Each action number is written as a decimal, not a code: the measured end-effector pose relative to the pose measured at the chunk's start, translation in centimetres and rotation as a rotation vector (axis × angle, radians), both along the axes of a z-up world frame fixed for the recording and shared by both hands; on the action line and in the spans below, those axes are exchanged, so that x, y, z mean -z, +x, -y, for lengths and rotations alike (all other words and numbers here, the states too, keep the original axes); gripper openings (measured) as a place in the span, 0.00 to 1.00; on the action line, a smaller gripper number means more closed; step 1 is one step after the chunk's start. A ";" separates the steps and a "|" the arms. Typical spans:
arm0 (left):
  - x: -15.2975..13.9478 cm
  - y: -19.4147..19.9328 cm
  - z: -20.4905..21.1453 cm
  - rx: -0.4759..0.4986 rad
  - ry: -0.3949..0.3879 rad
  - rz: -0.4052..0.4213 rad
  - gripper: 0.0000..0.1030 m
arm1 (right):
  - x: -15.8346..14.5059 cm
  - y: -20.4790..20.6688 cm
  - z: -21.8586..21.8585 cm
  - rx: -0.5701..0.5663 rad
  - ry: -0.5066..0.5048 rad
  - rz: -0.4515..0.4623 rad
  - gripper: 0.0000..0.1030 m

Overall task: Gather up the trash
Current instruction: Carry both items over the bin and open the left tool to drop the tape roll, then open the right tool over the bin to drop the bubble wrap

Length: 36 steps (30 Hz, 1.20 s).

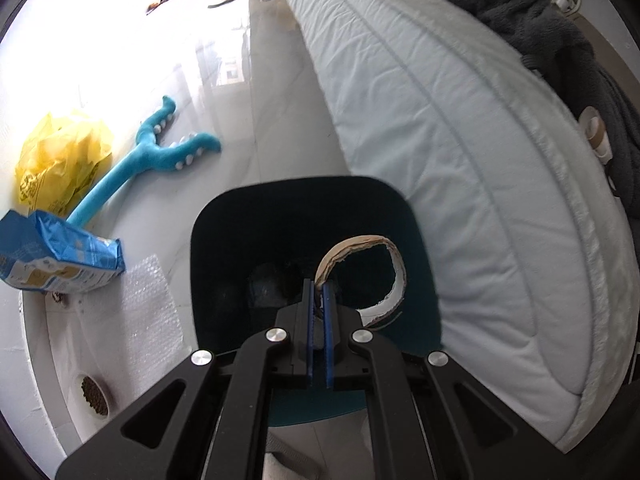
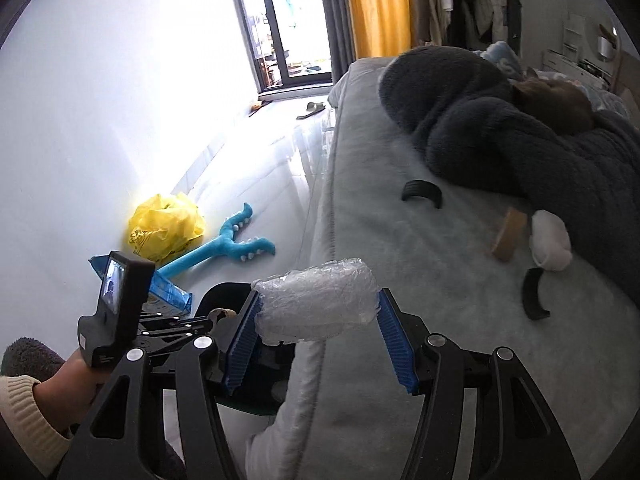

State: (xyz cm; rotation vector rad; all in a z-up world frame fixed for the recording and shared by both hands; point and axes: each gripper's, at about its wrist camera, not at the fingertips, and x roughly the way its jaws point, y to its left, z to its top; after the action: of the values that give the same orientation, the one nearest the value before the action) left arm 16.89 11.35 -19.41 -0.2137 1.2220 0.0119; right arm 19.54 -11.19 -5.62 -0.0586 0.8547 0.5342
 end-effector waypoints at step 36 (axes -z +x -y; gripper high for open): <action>0.2 -4.2 -9.5 -0.077 0.049 0.046 0.75 | 10.7 1.2 -16.5 -0.231 -0.185 -0.174 0.58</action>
State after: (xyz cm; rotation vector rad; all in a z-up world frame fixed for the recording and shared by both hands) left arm 12.64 20.83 -19.61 -0.2170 1.1659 0.1032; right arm 20.71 5.27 -16.33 -0.2863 1.0735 0.6823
